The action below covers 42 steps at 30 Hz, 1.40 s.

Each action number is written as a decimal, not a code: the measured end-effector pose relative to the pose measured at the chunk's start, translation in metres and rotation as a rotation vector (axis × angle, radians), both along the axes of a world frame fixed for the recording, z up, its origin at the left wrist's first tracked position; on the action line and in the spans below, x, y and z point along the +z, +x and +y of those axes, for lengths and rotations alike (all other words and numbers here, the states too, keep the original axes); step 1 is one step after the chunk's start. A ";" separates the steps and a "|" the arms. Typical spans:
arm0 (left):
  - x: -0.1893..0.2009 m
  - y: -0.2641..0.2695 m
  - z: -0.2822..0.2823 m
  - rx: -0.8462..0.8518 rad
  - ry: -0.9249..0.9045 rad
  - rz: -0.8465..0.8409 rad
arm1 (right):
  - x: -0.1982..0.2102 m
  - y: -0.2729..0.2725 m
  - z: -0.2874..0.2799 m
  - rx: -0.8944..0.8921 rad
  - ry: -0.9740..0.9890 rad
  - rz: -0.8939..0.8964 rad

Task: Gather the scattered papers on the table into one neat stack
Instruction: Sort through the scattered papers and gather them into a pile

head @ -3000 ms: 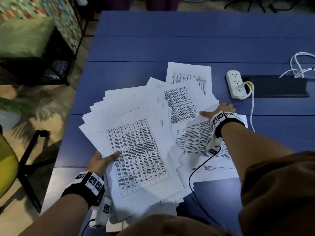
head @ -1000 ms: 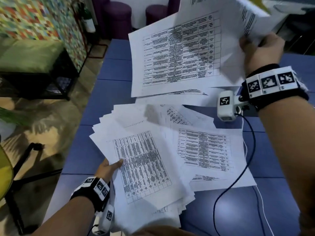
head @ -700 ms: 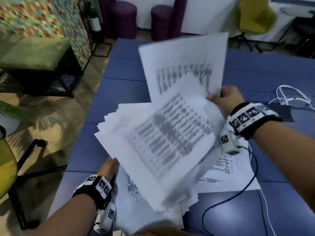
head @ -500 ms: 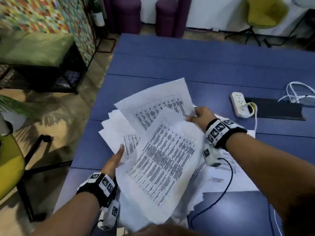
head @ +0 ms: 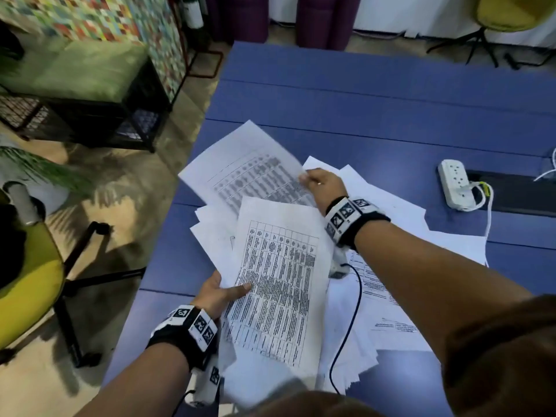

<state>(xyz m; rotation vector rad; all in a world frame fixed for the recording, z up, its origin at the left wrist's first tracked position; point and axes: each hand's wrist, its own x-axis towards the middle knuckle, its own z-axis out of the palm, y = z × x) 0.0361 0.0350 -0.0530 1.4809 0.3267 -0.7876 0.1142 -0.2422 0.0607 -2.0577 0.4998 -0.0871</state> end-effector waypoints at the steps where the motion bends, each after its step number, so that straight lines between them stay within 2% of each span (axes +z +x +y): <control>1: -0.004 0.001 0.003 -0.022 0.003 -0.002 | 0.007 0.000 -0.007 -0.038 -0.048 0.003; 4: 0.008 0.000 0.000 -0.025 -0.011 -0.003 | 0.009 -0.010 -0.044 -0.186 -0.140 0.048; 6: 0.011 0.000 0.000 -0.031 0.003 0.000 | 0.001 -0.030 -0.066 -0.220 -0.170 0.201; 8: 0.003 0.000 0.002 -0.028 0.097 -0.016 | -0.013 -0.056 -0.077 -0.203 -0.252 0.384; 10: -0.012 0.002 0.009 -0.022 0.113 -0.030 | -0.027 -0.087 -0.073 -0.167 -0.258 0.495; 13: 0.005 -0.004 -0.001 0.034 0.155 -0.041 | -0.046 -0.130 -0.040 -0.083 -0.218 0.621; 16: 0.009 -0.005 -0.011 0.064 0.245 -0.124 | -0.060 -0.152 -0.003 -0.102 -0.307 0.576; 18: 0.022 -0.012 -0.022 0.083 0.264 -0.167 | -0.059 -0.155 0.013 -0.129 -0.293 0.540; 20: 0.024 -0.019 -0.030 0.116 0.228 -0.193 | -0.056 -0.153 0.022 -0.028 -0.294 0.559; 23: 0.021 -0.025 -0.035 0.053 0.252 -0.257 | -0.056 -0.146 0.017 0.105 -0.280 0.544; 26: 0.024 -0.019 -0.028 0.113 0.238 -0.248 | -0.056 -0.142 0.004 -0.063 -0.310 0.562; 28: 0.027 -0.014 -0.024 0.125 0.207 -0.216 | -0.056 -0.140 0.001 -0.102 -0.311 0.614; 32: 0.026 0.002 -0.026 0.151 0.205 -0.103 | -0.066 -0.132 0.000 0.016 -0.290 0.605; 35: 0.025 0.007 -0.030 0.166 0.135 -0.103 | -0.073 -0.132 -0.007 0.091 -0.275 0.591; 38: 0.033 0.005 -0.035 0.165 0.101 -0.065 | -0.072 -0.130 -0.029 0.095 -0.136 0.511; 40: 0.031 0.003 -0.028 0.154 0.127 -0.058 | -0.065 -0.122 -0.059 0.030 -0.219 0.488; 42: 0.030 0.001 -0.013 0.167 0.159 -0.075 | -0.054 -0.117 -0.093 0.024 -0.445 0.572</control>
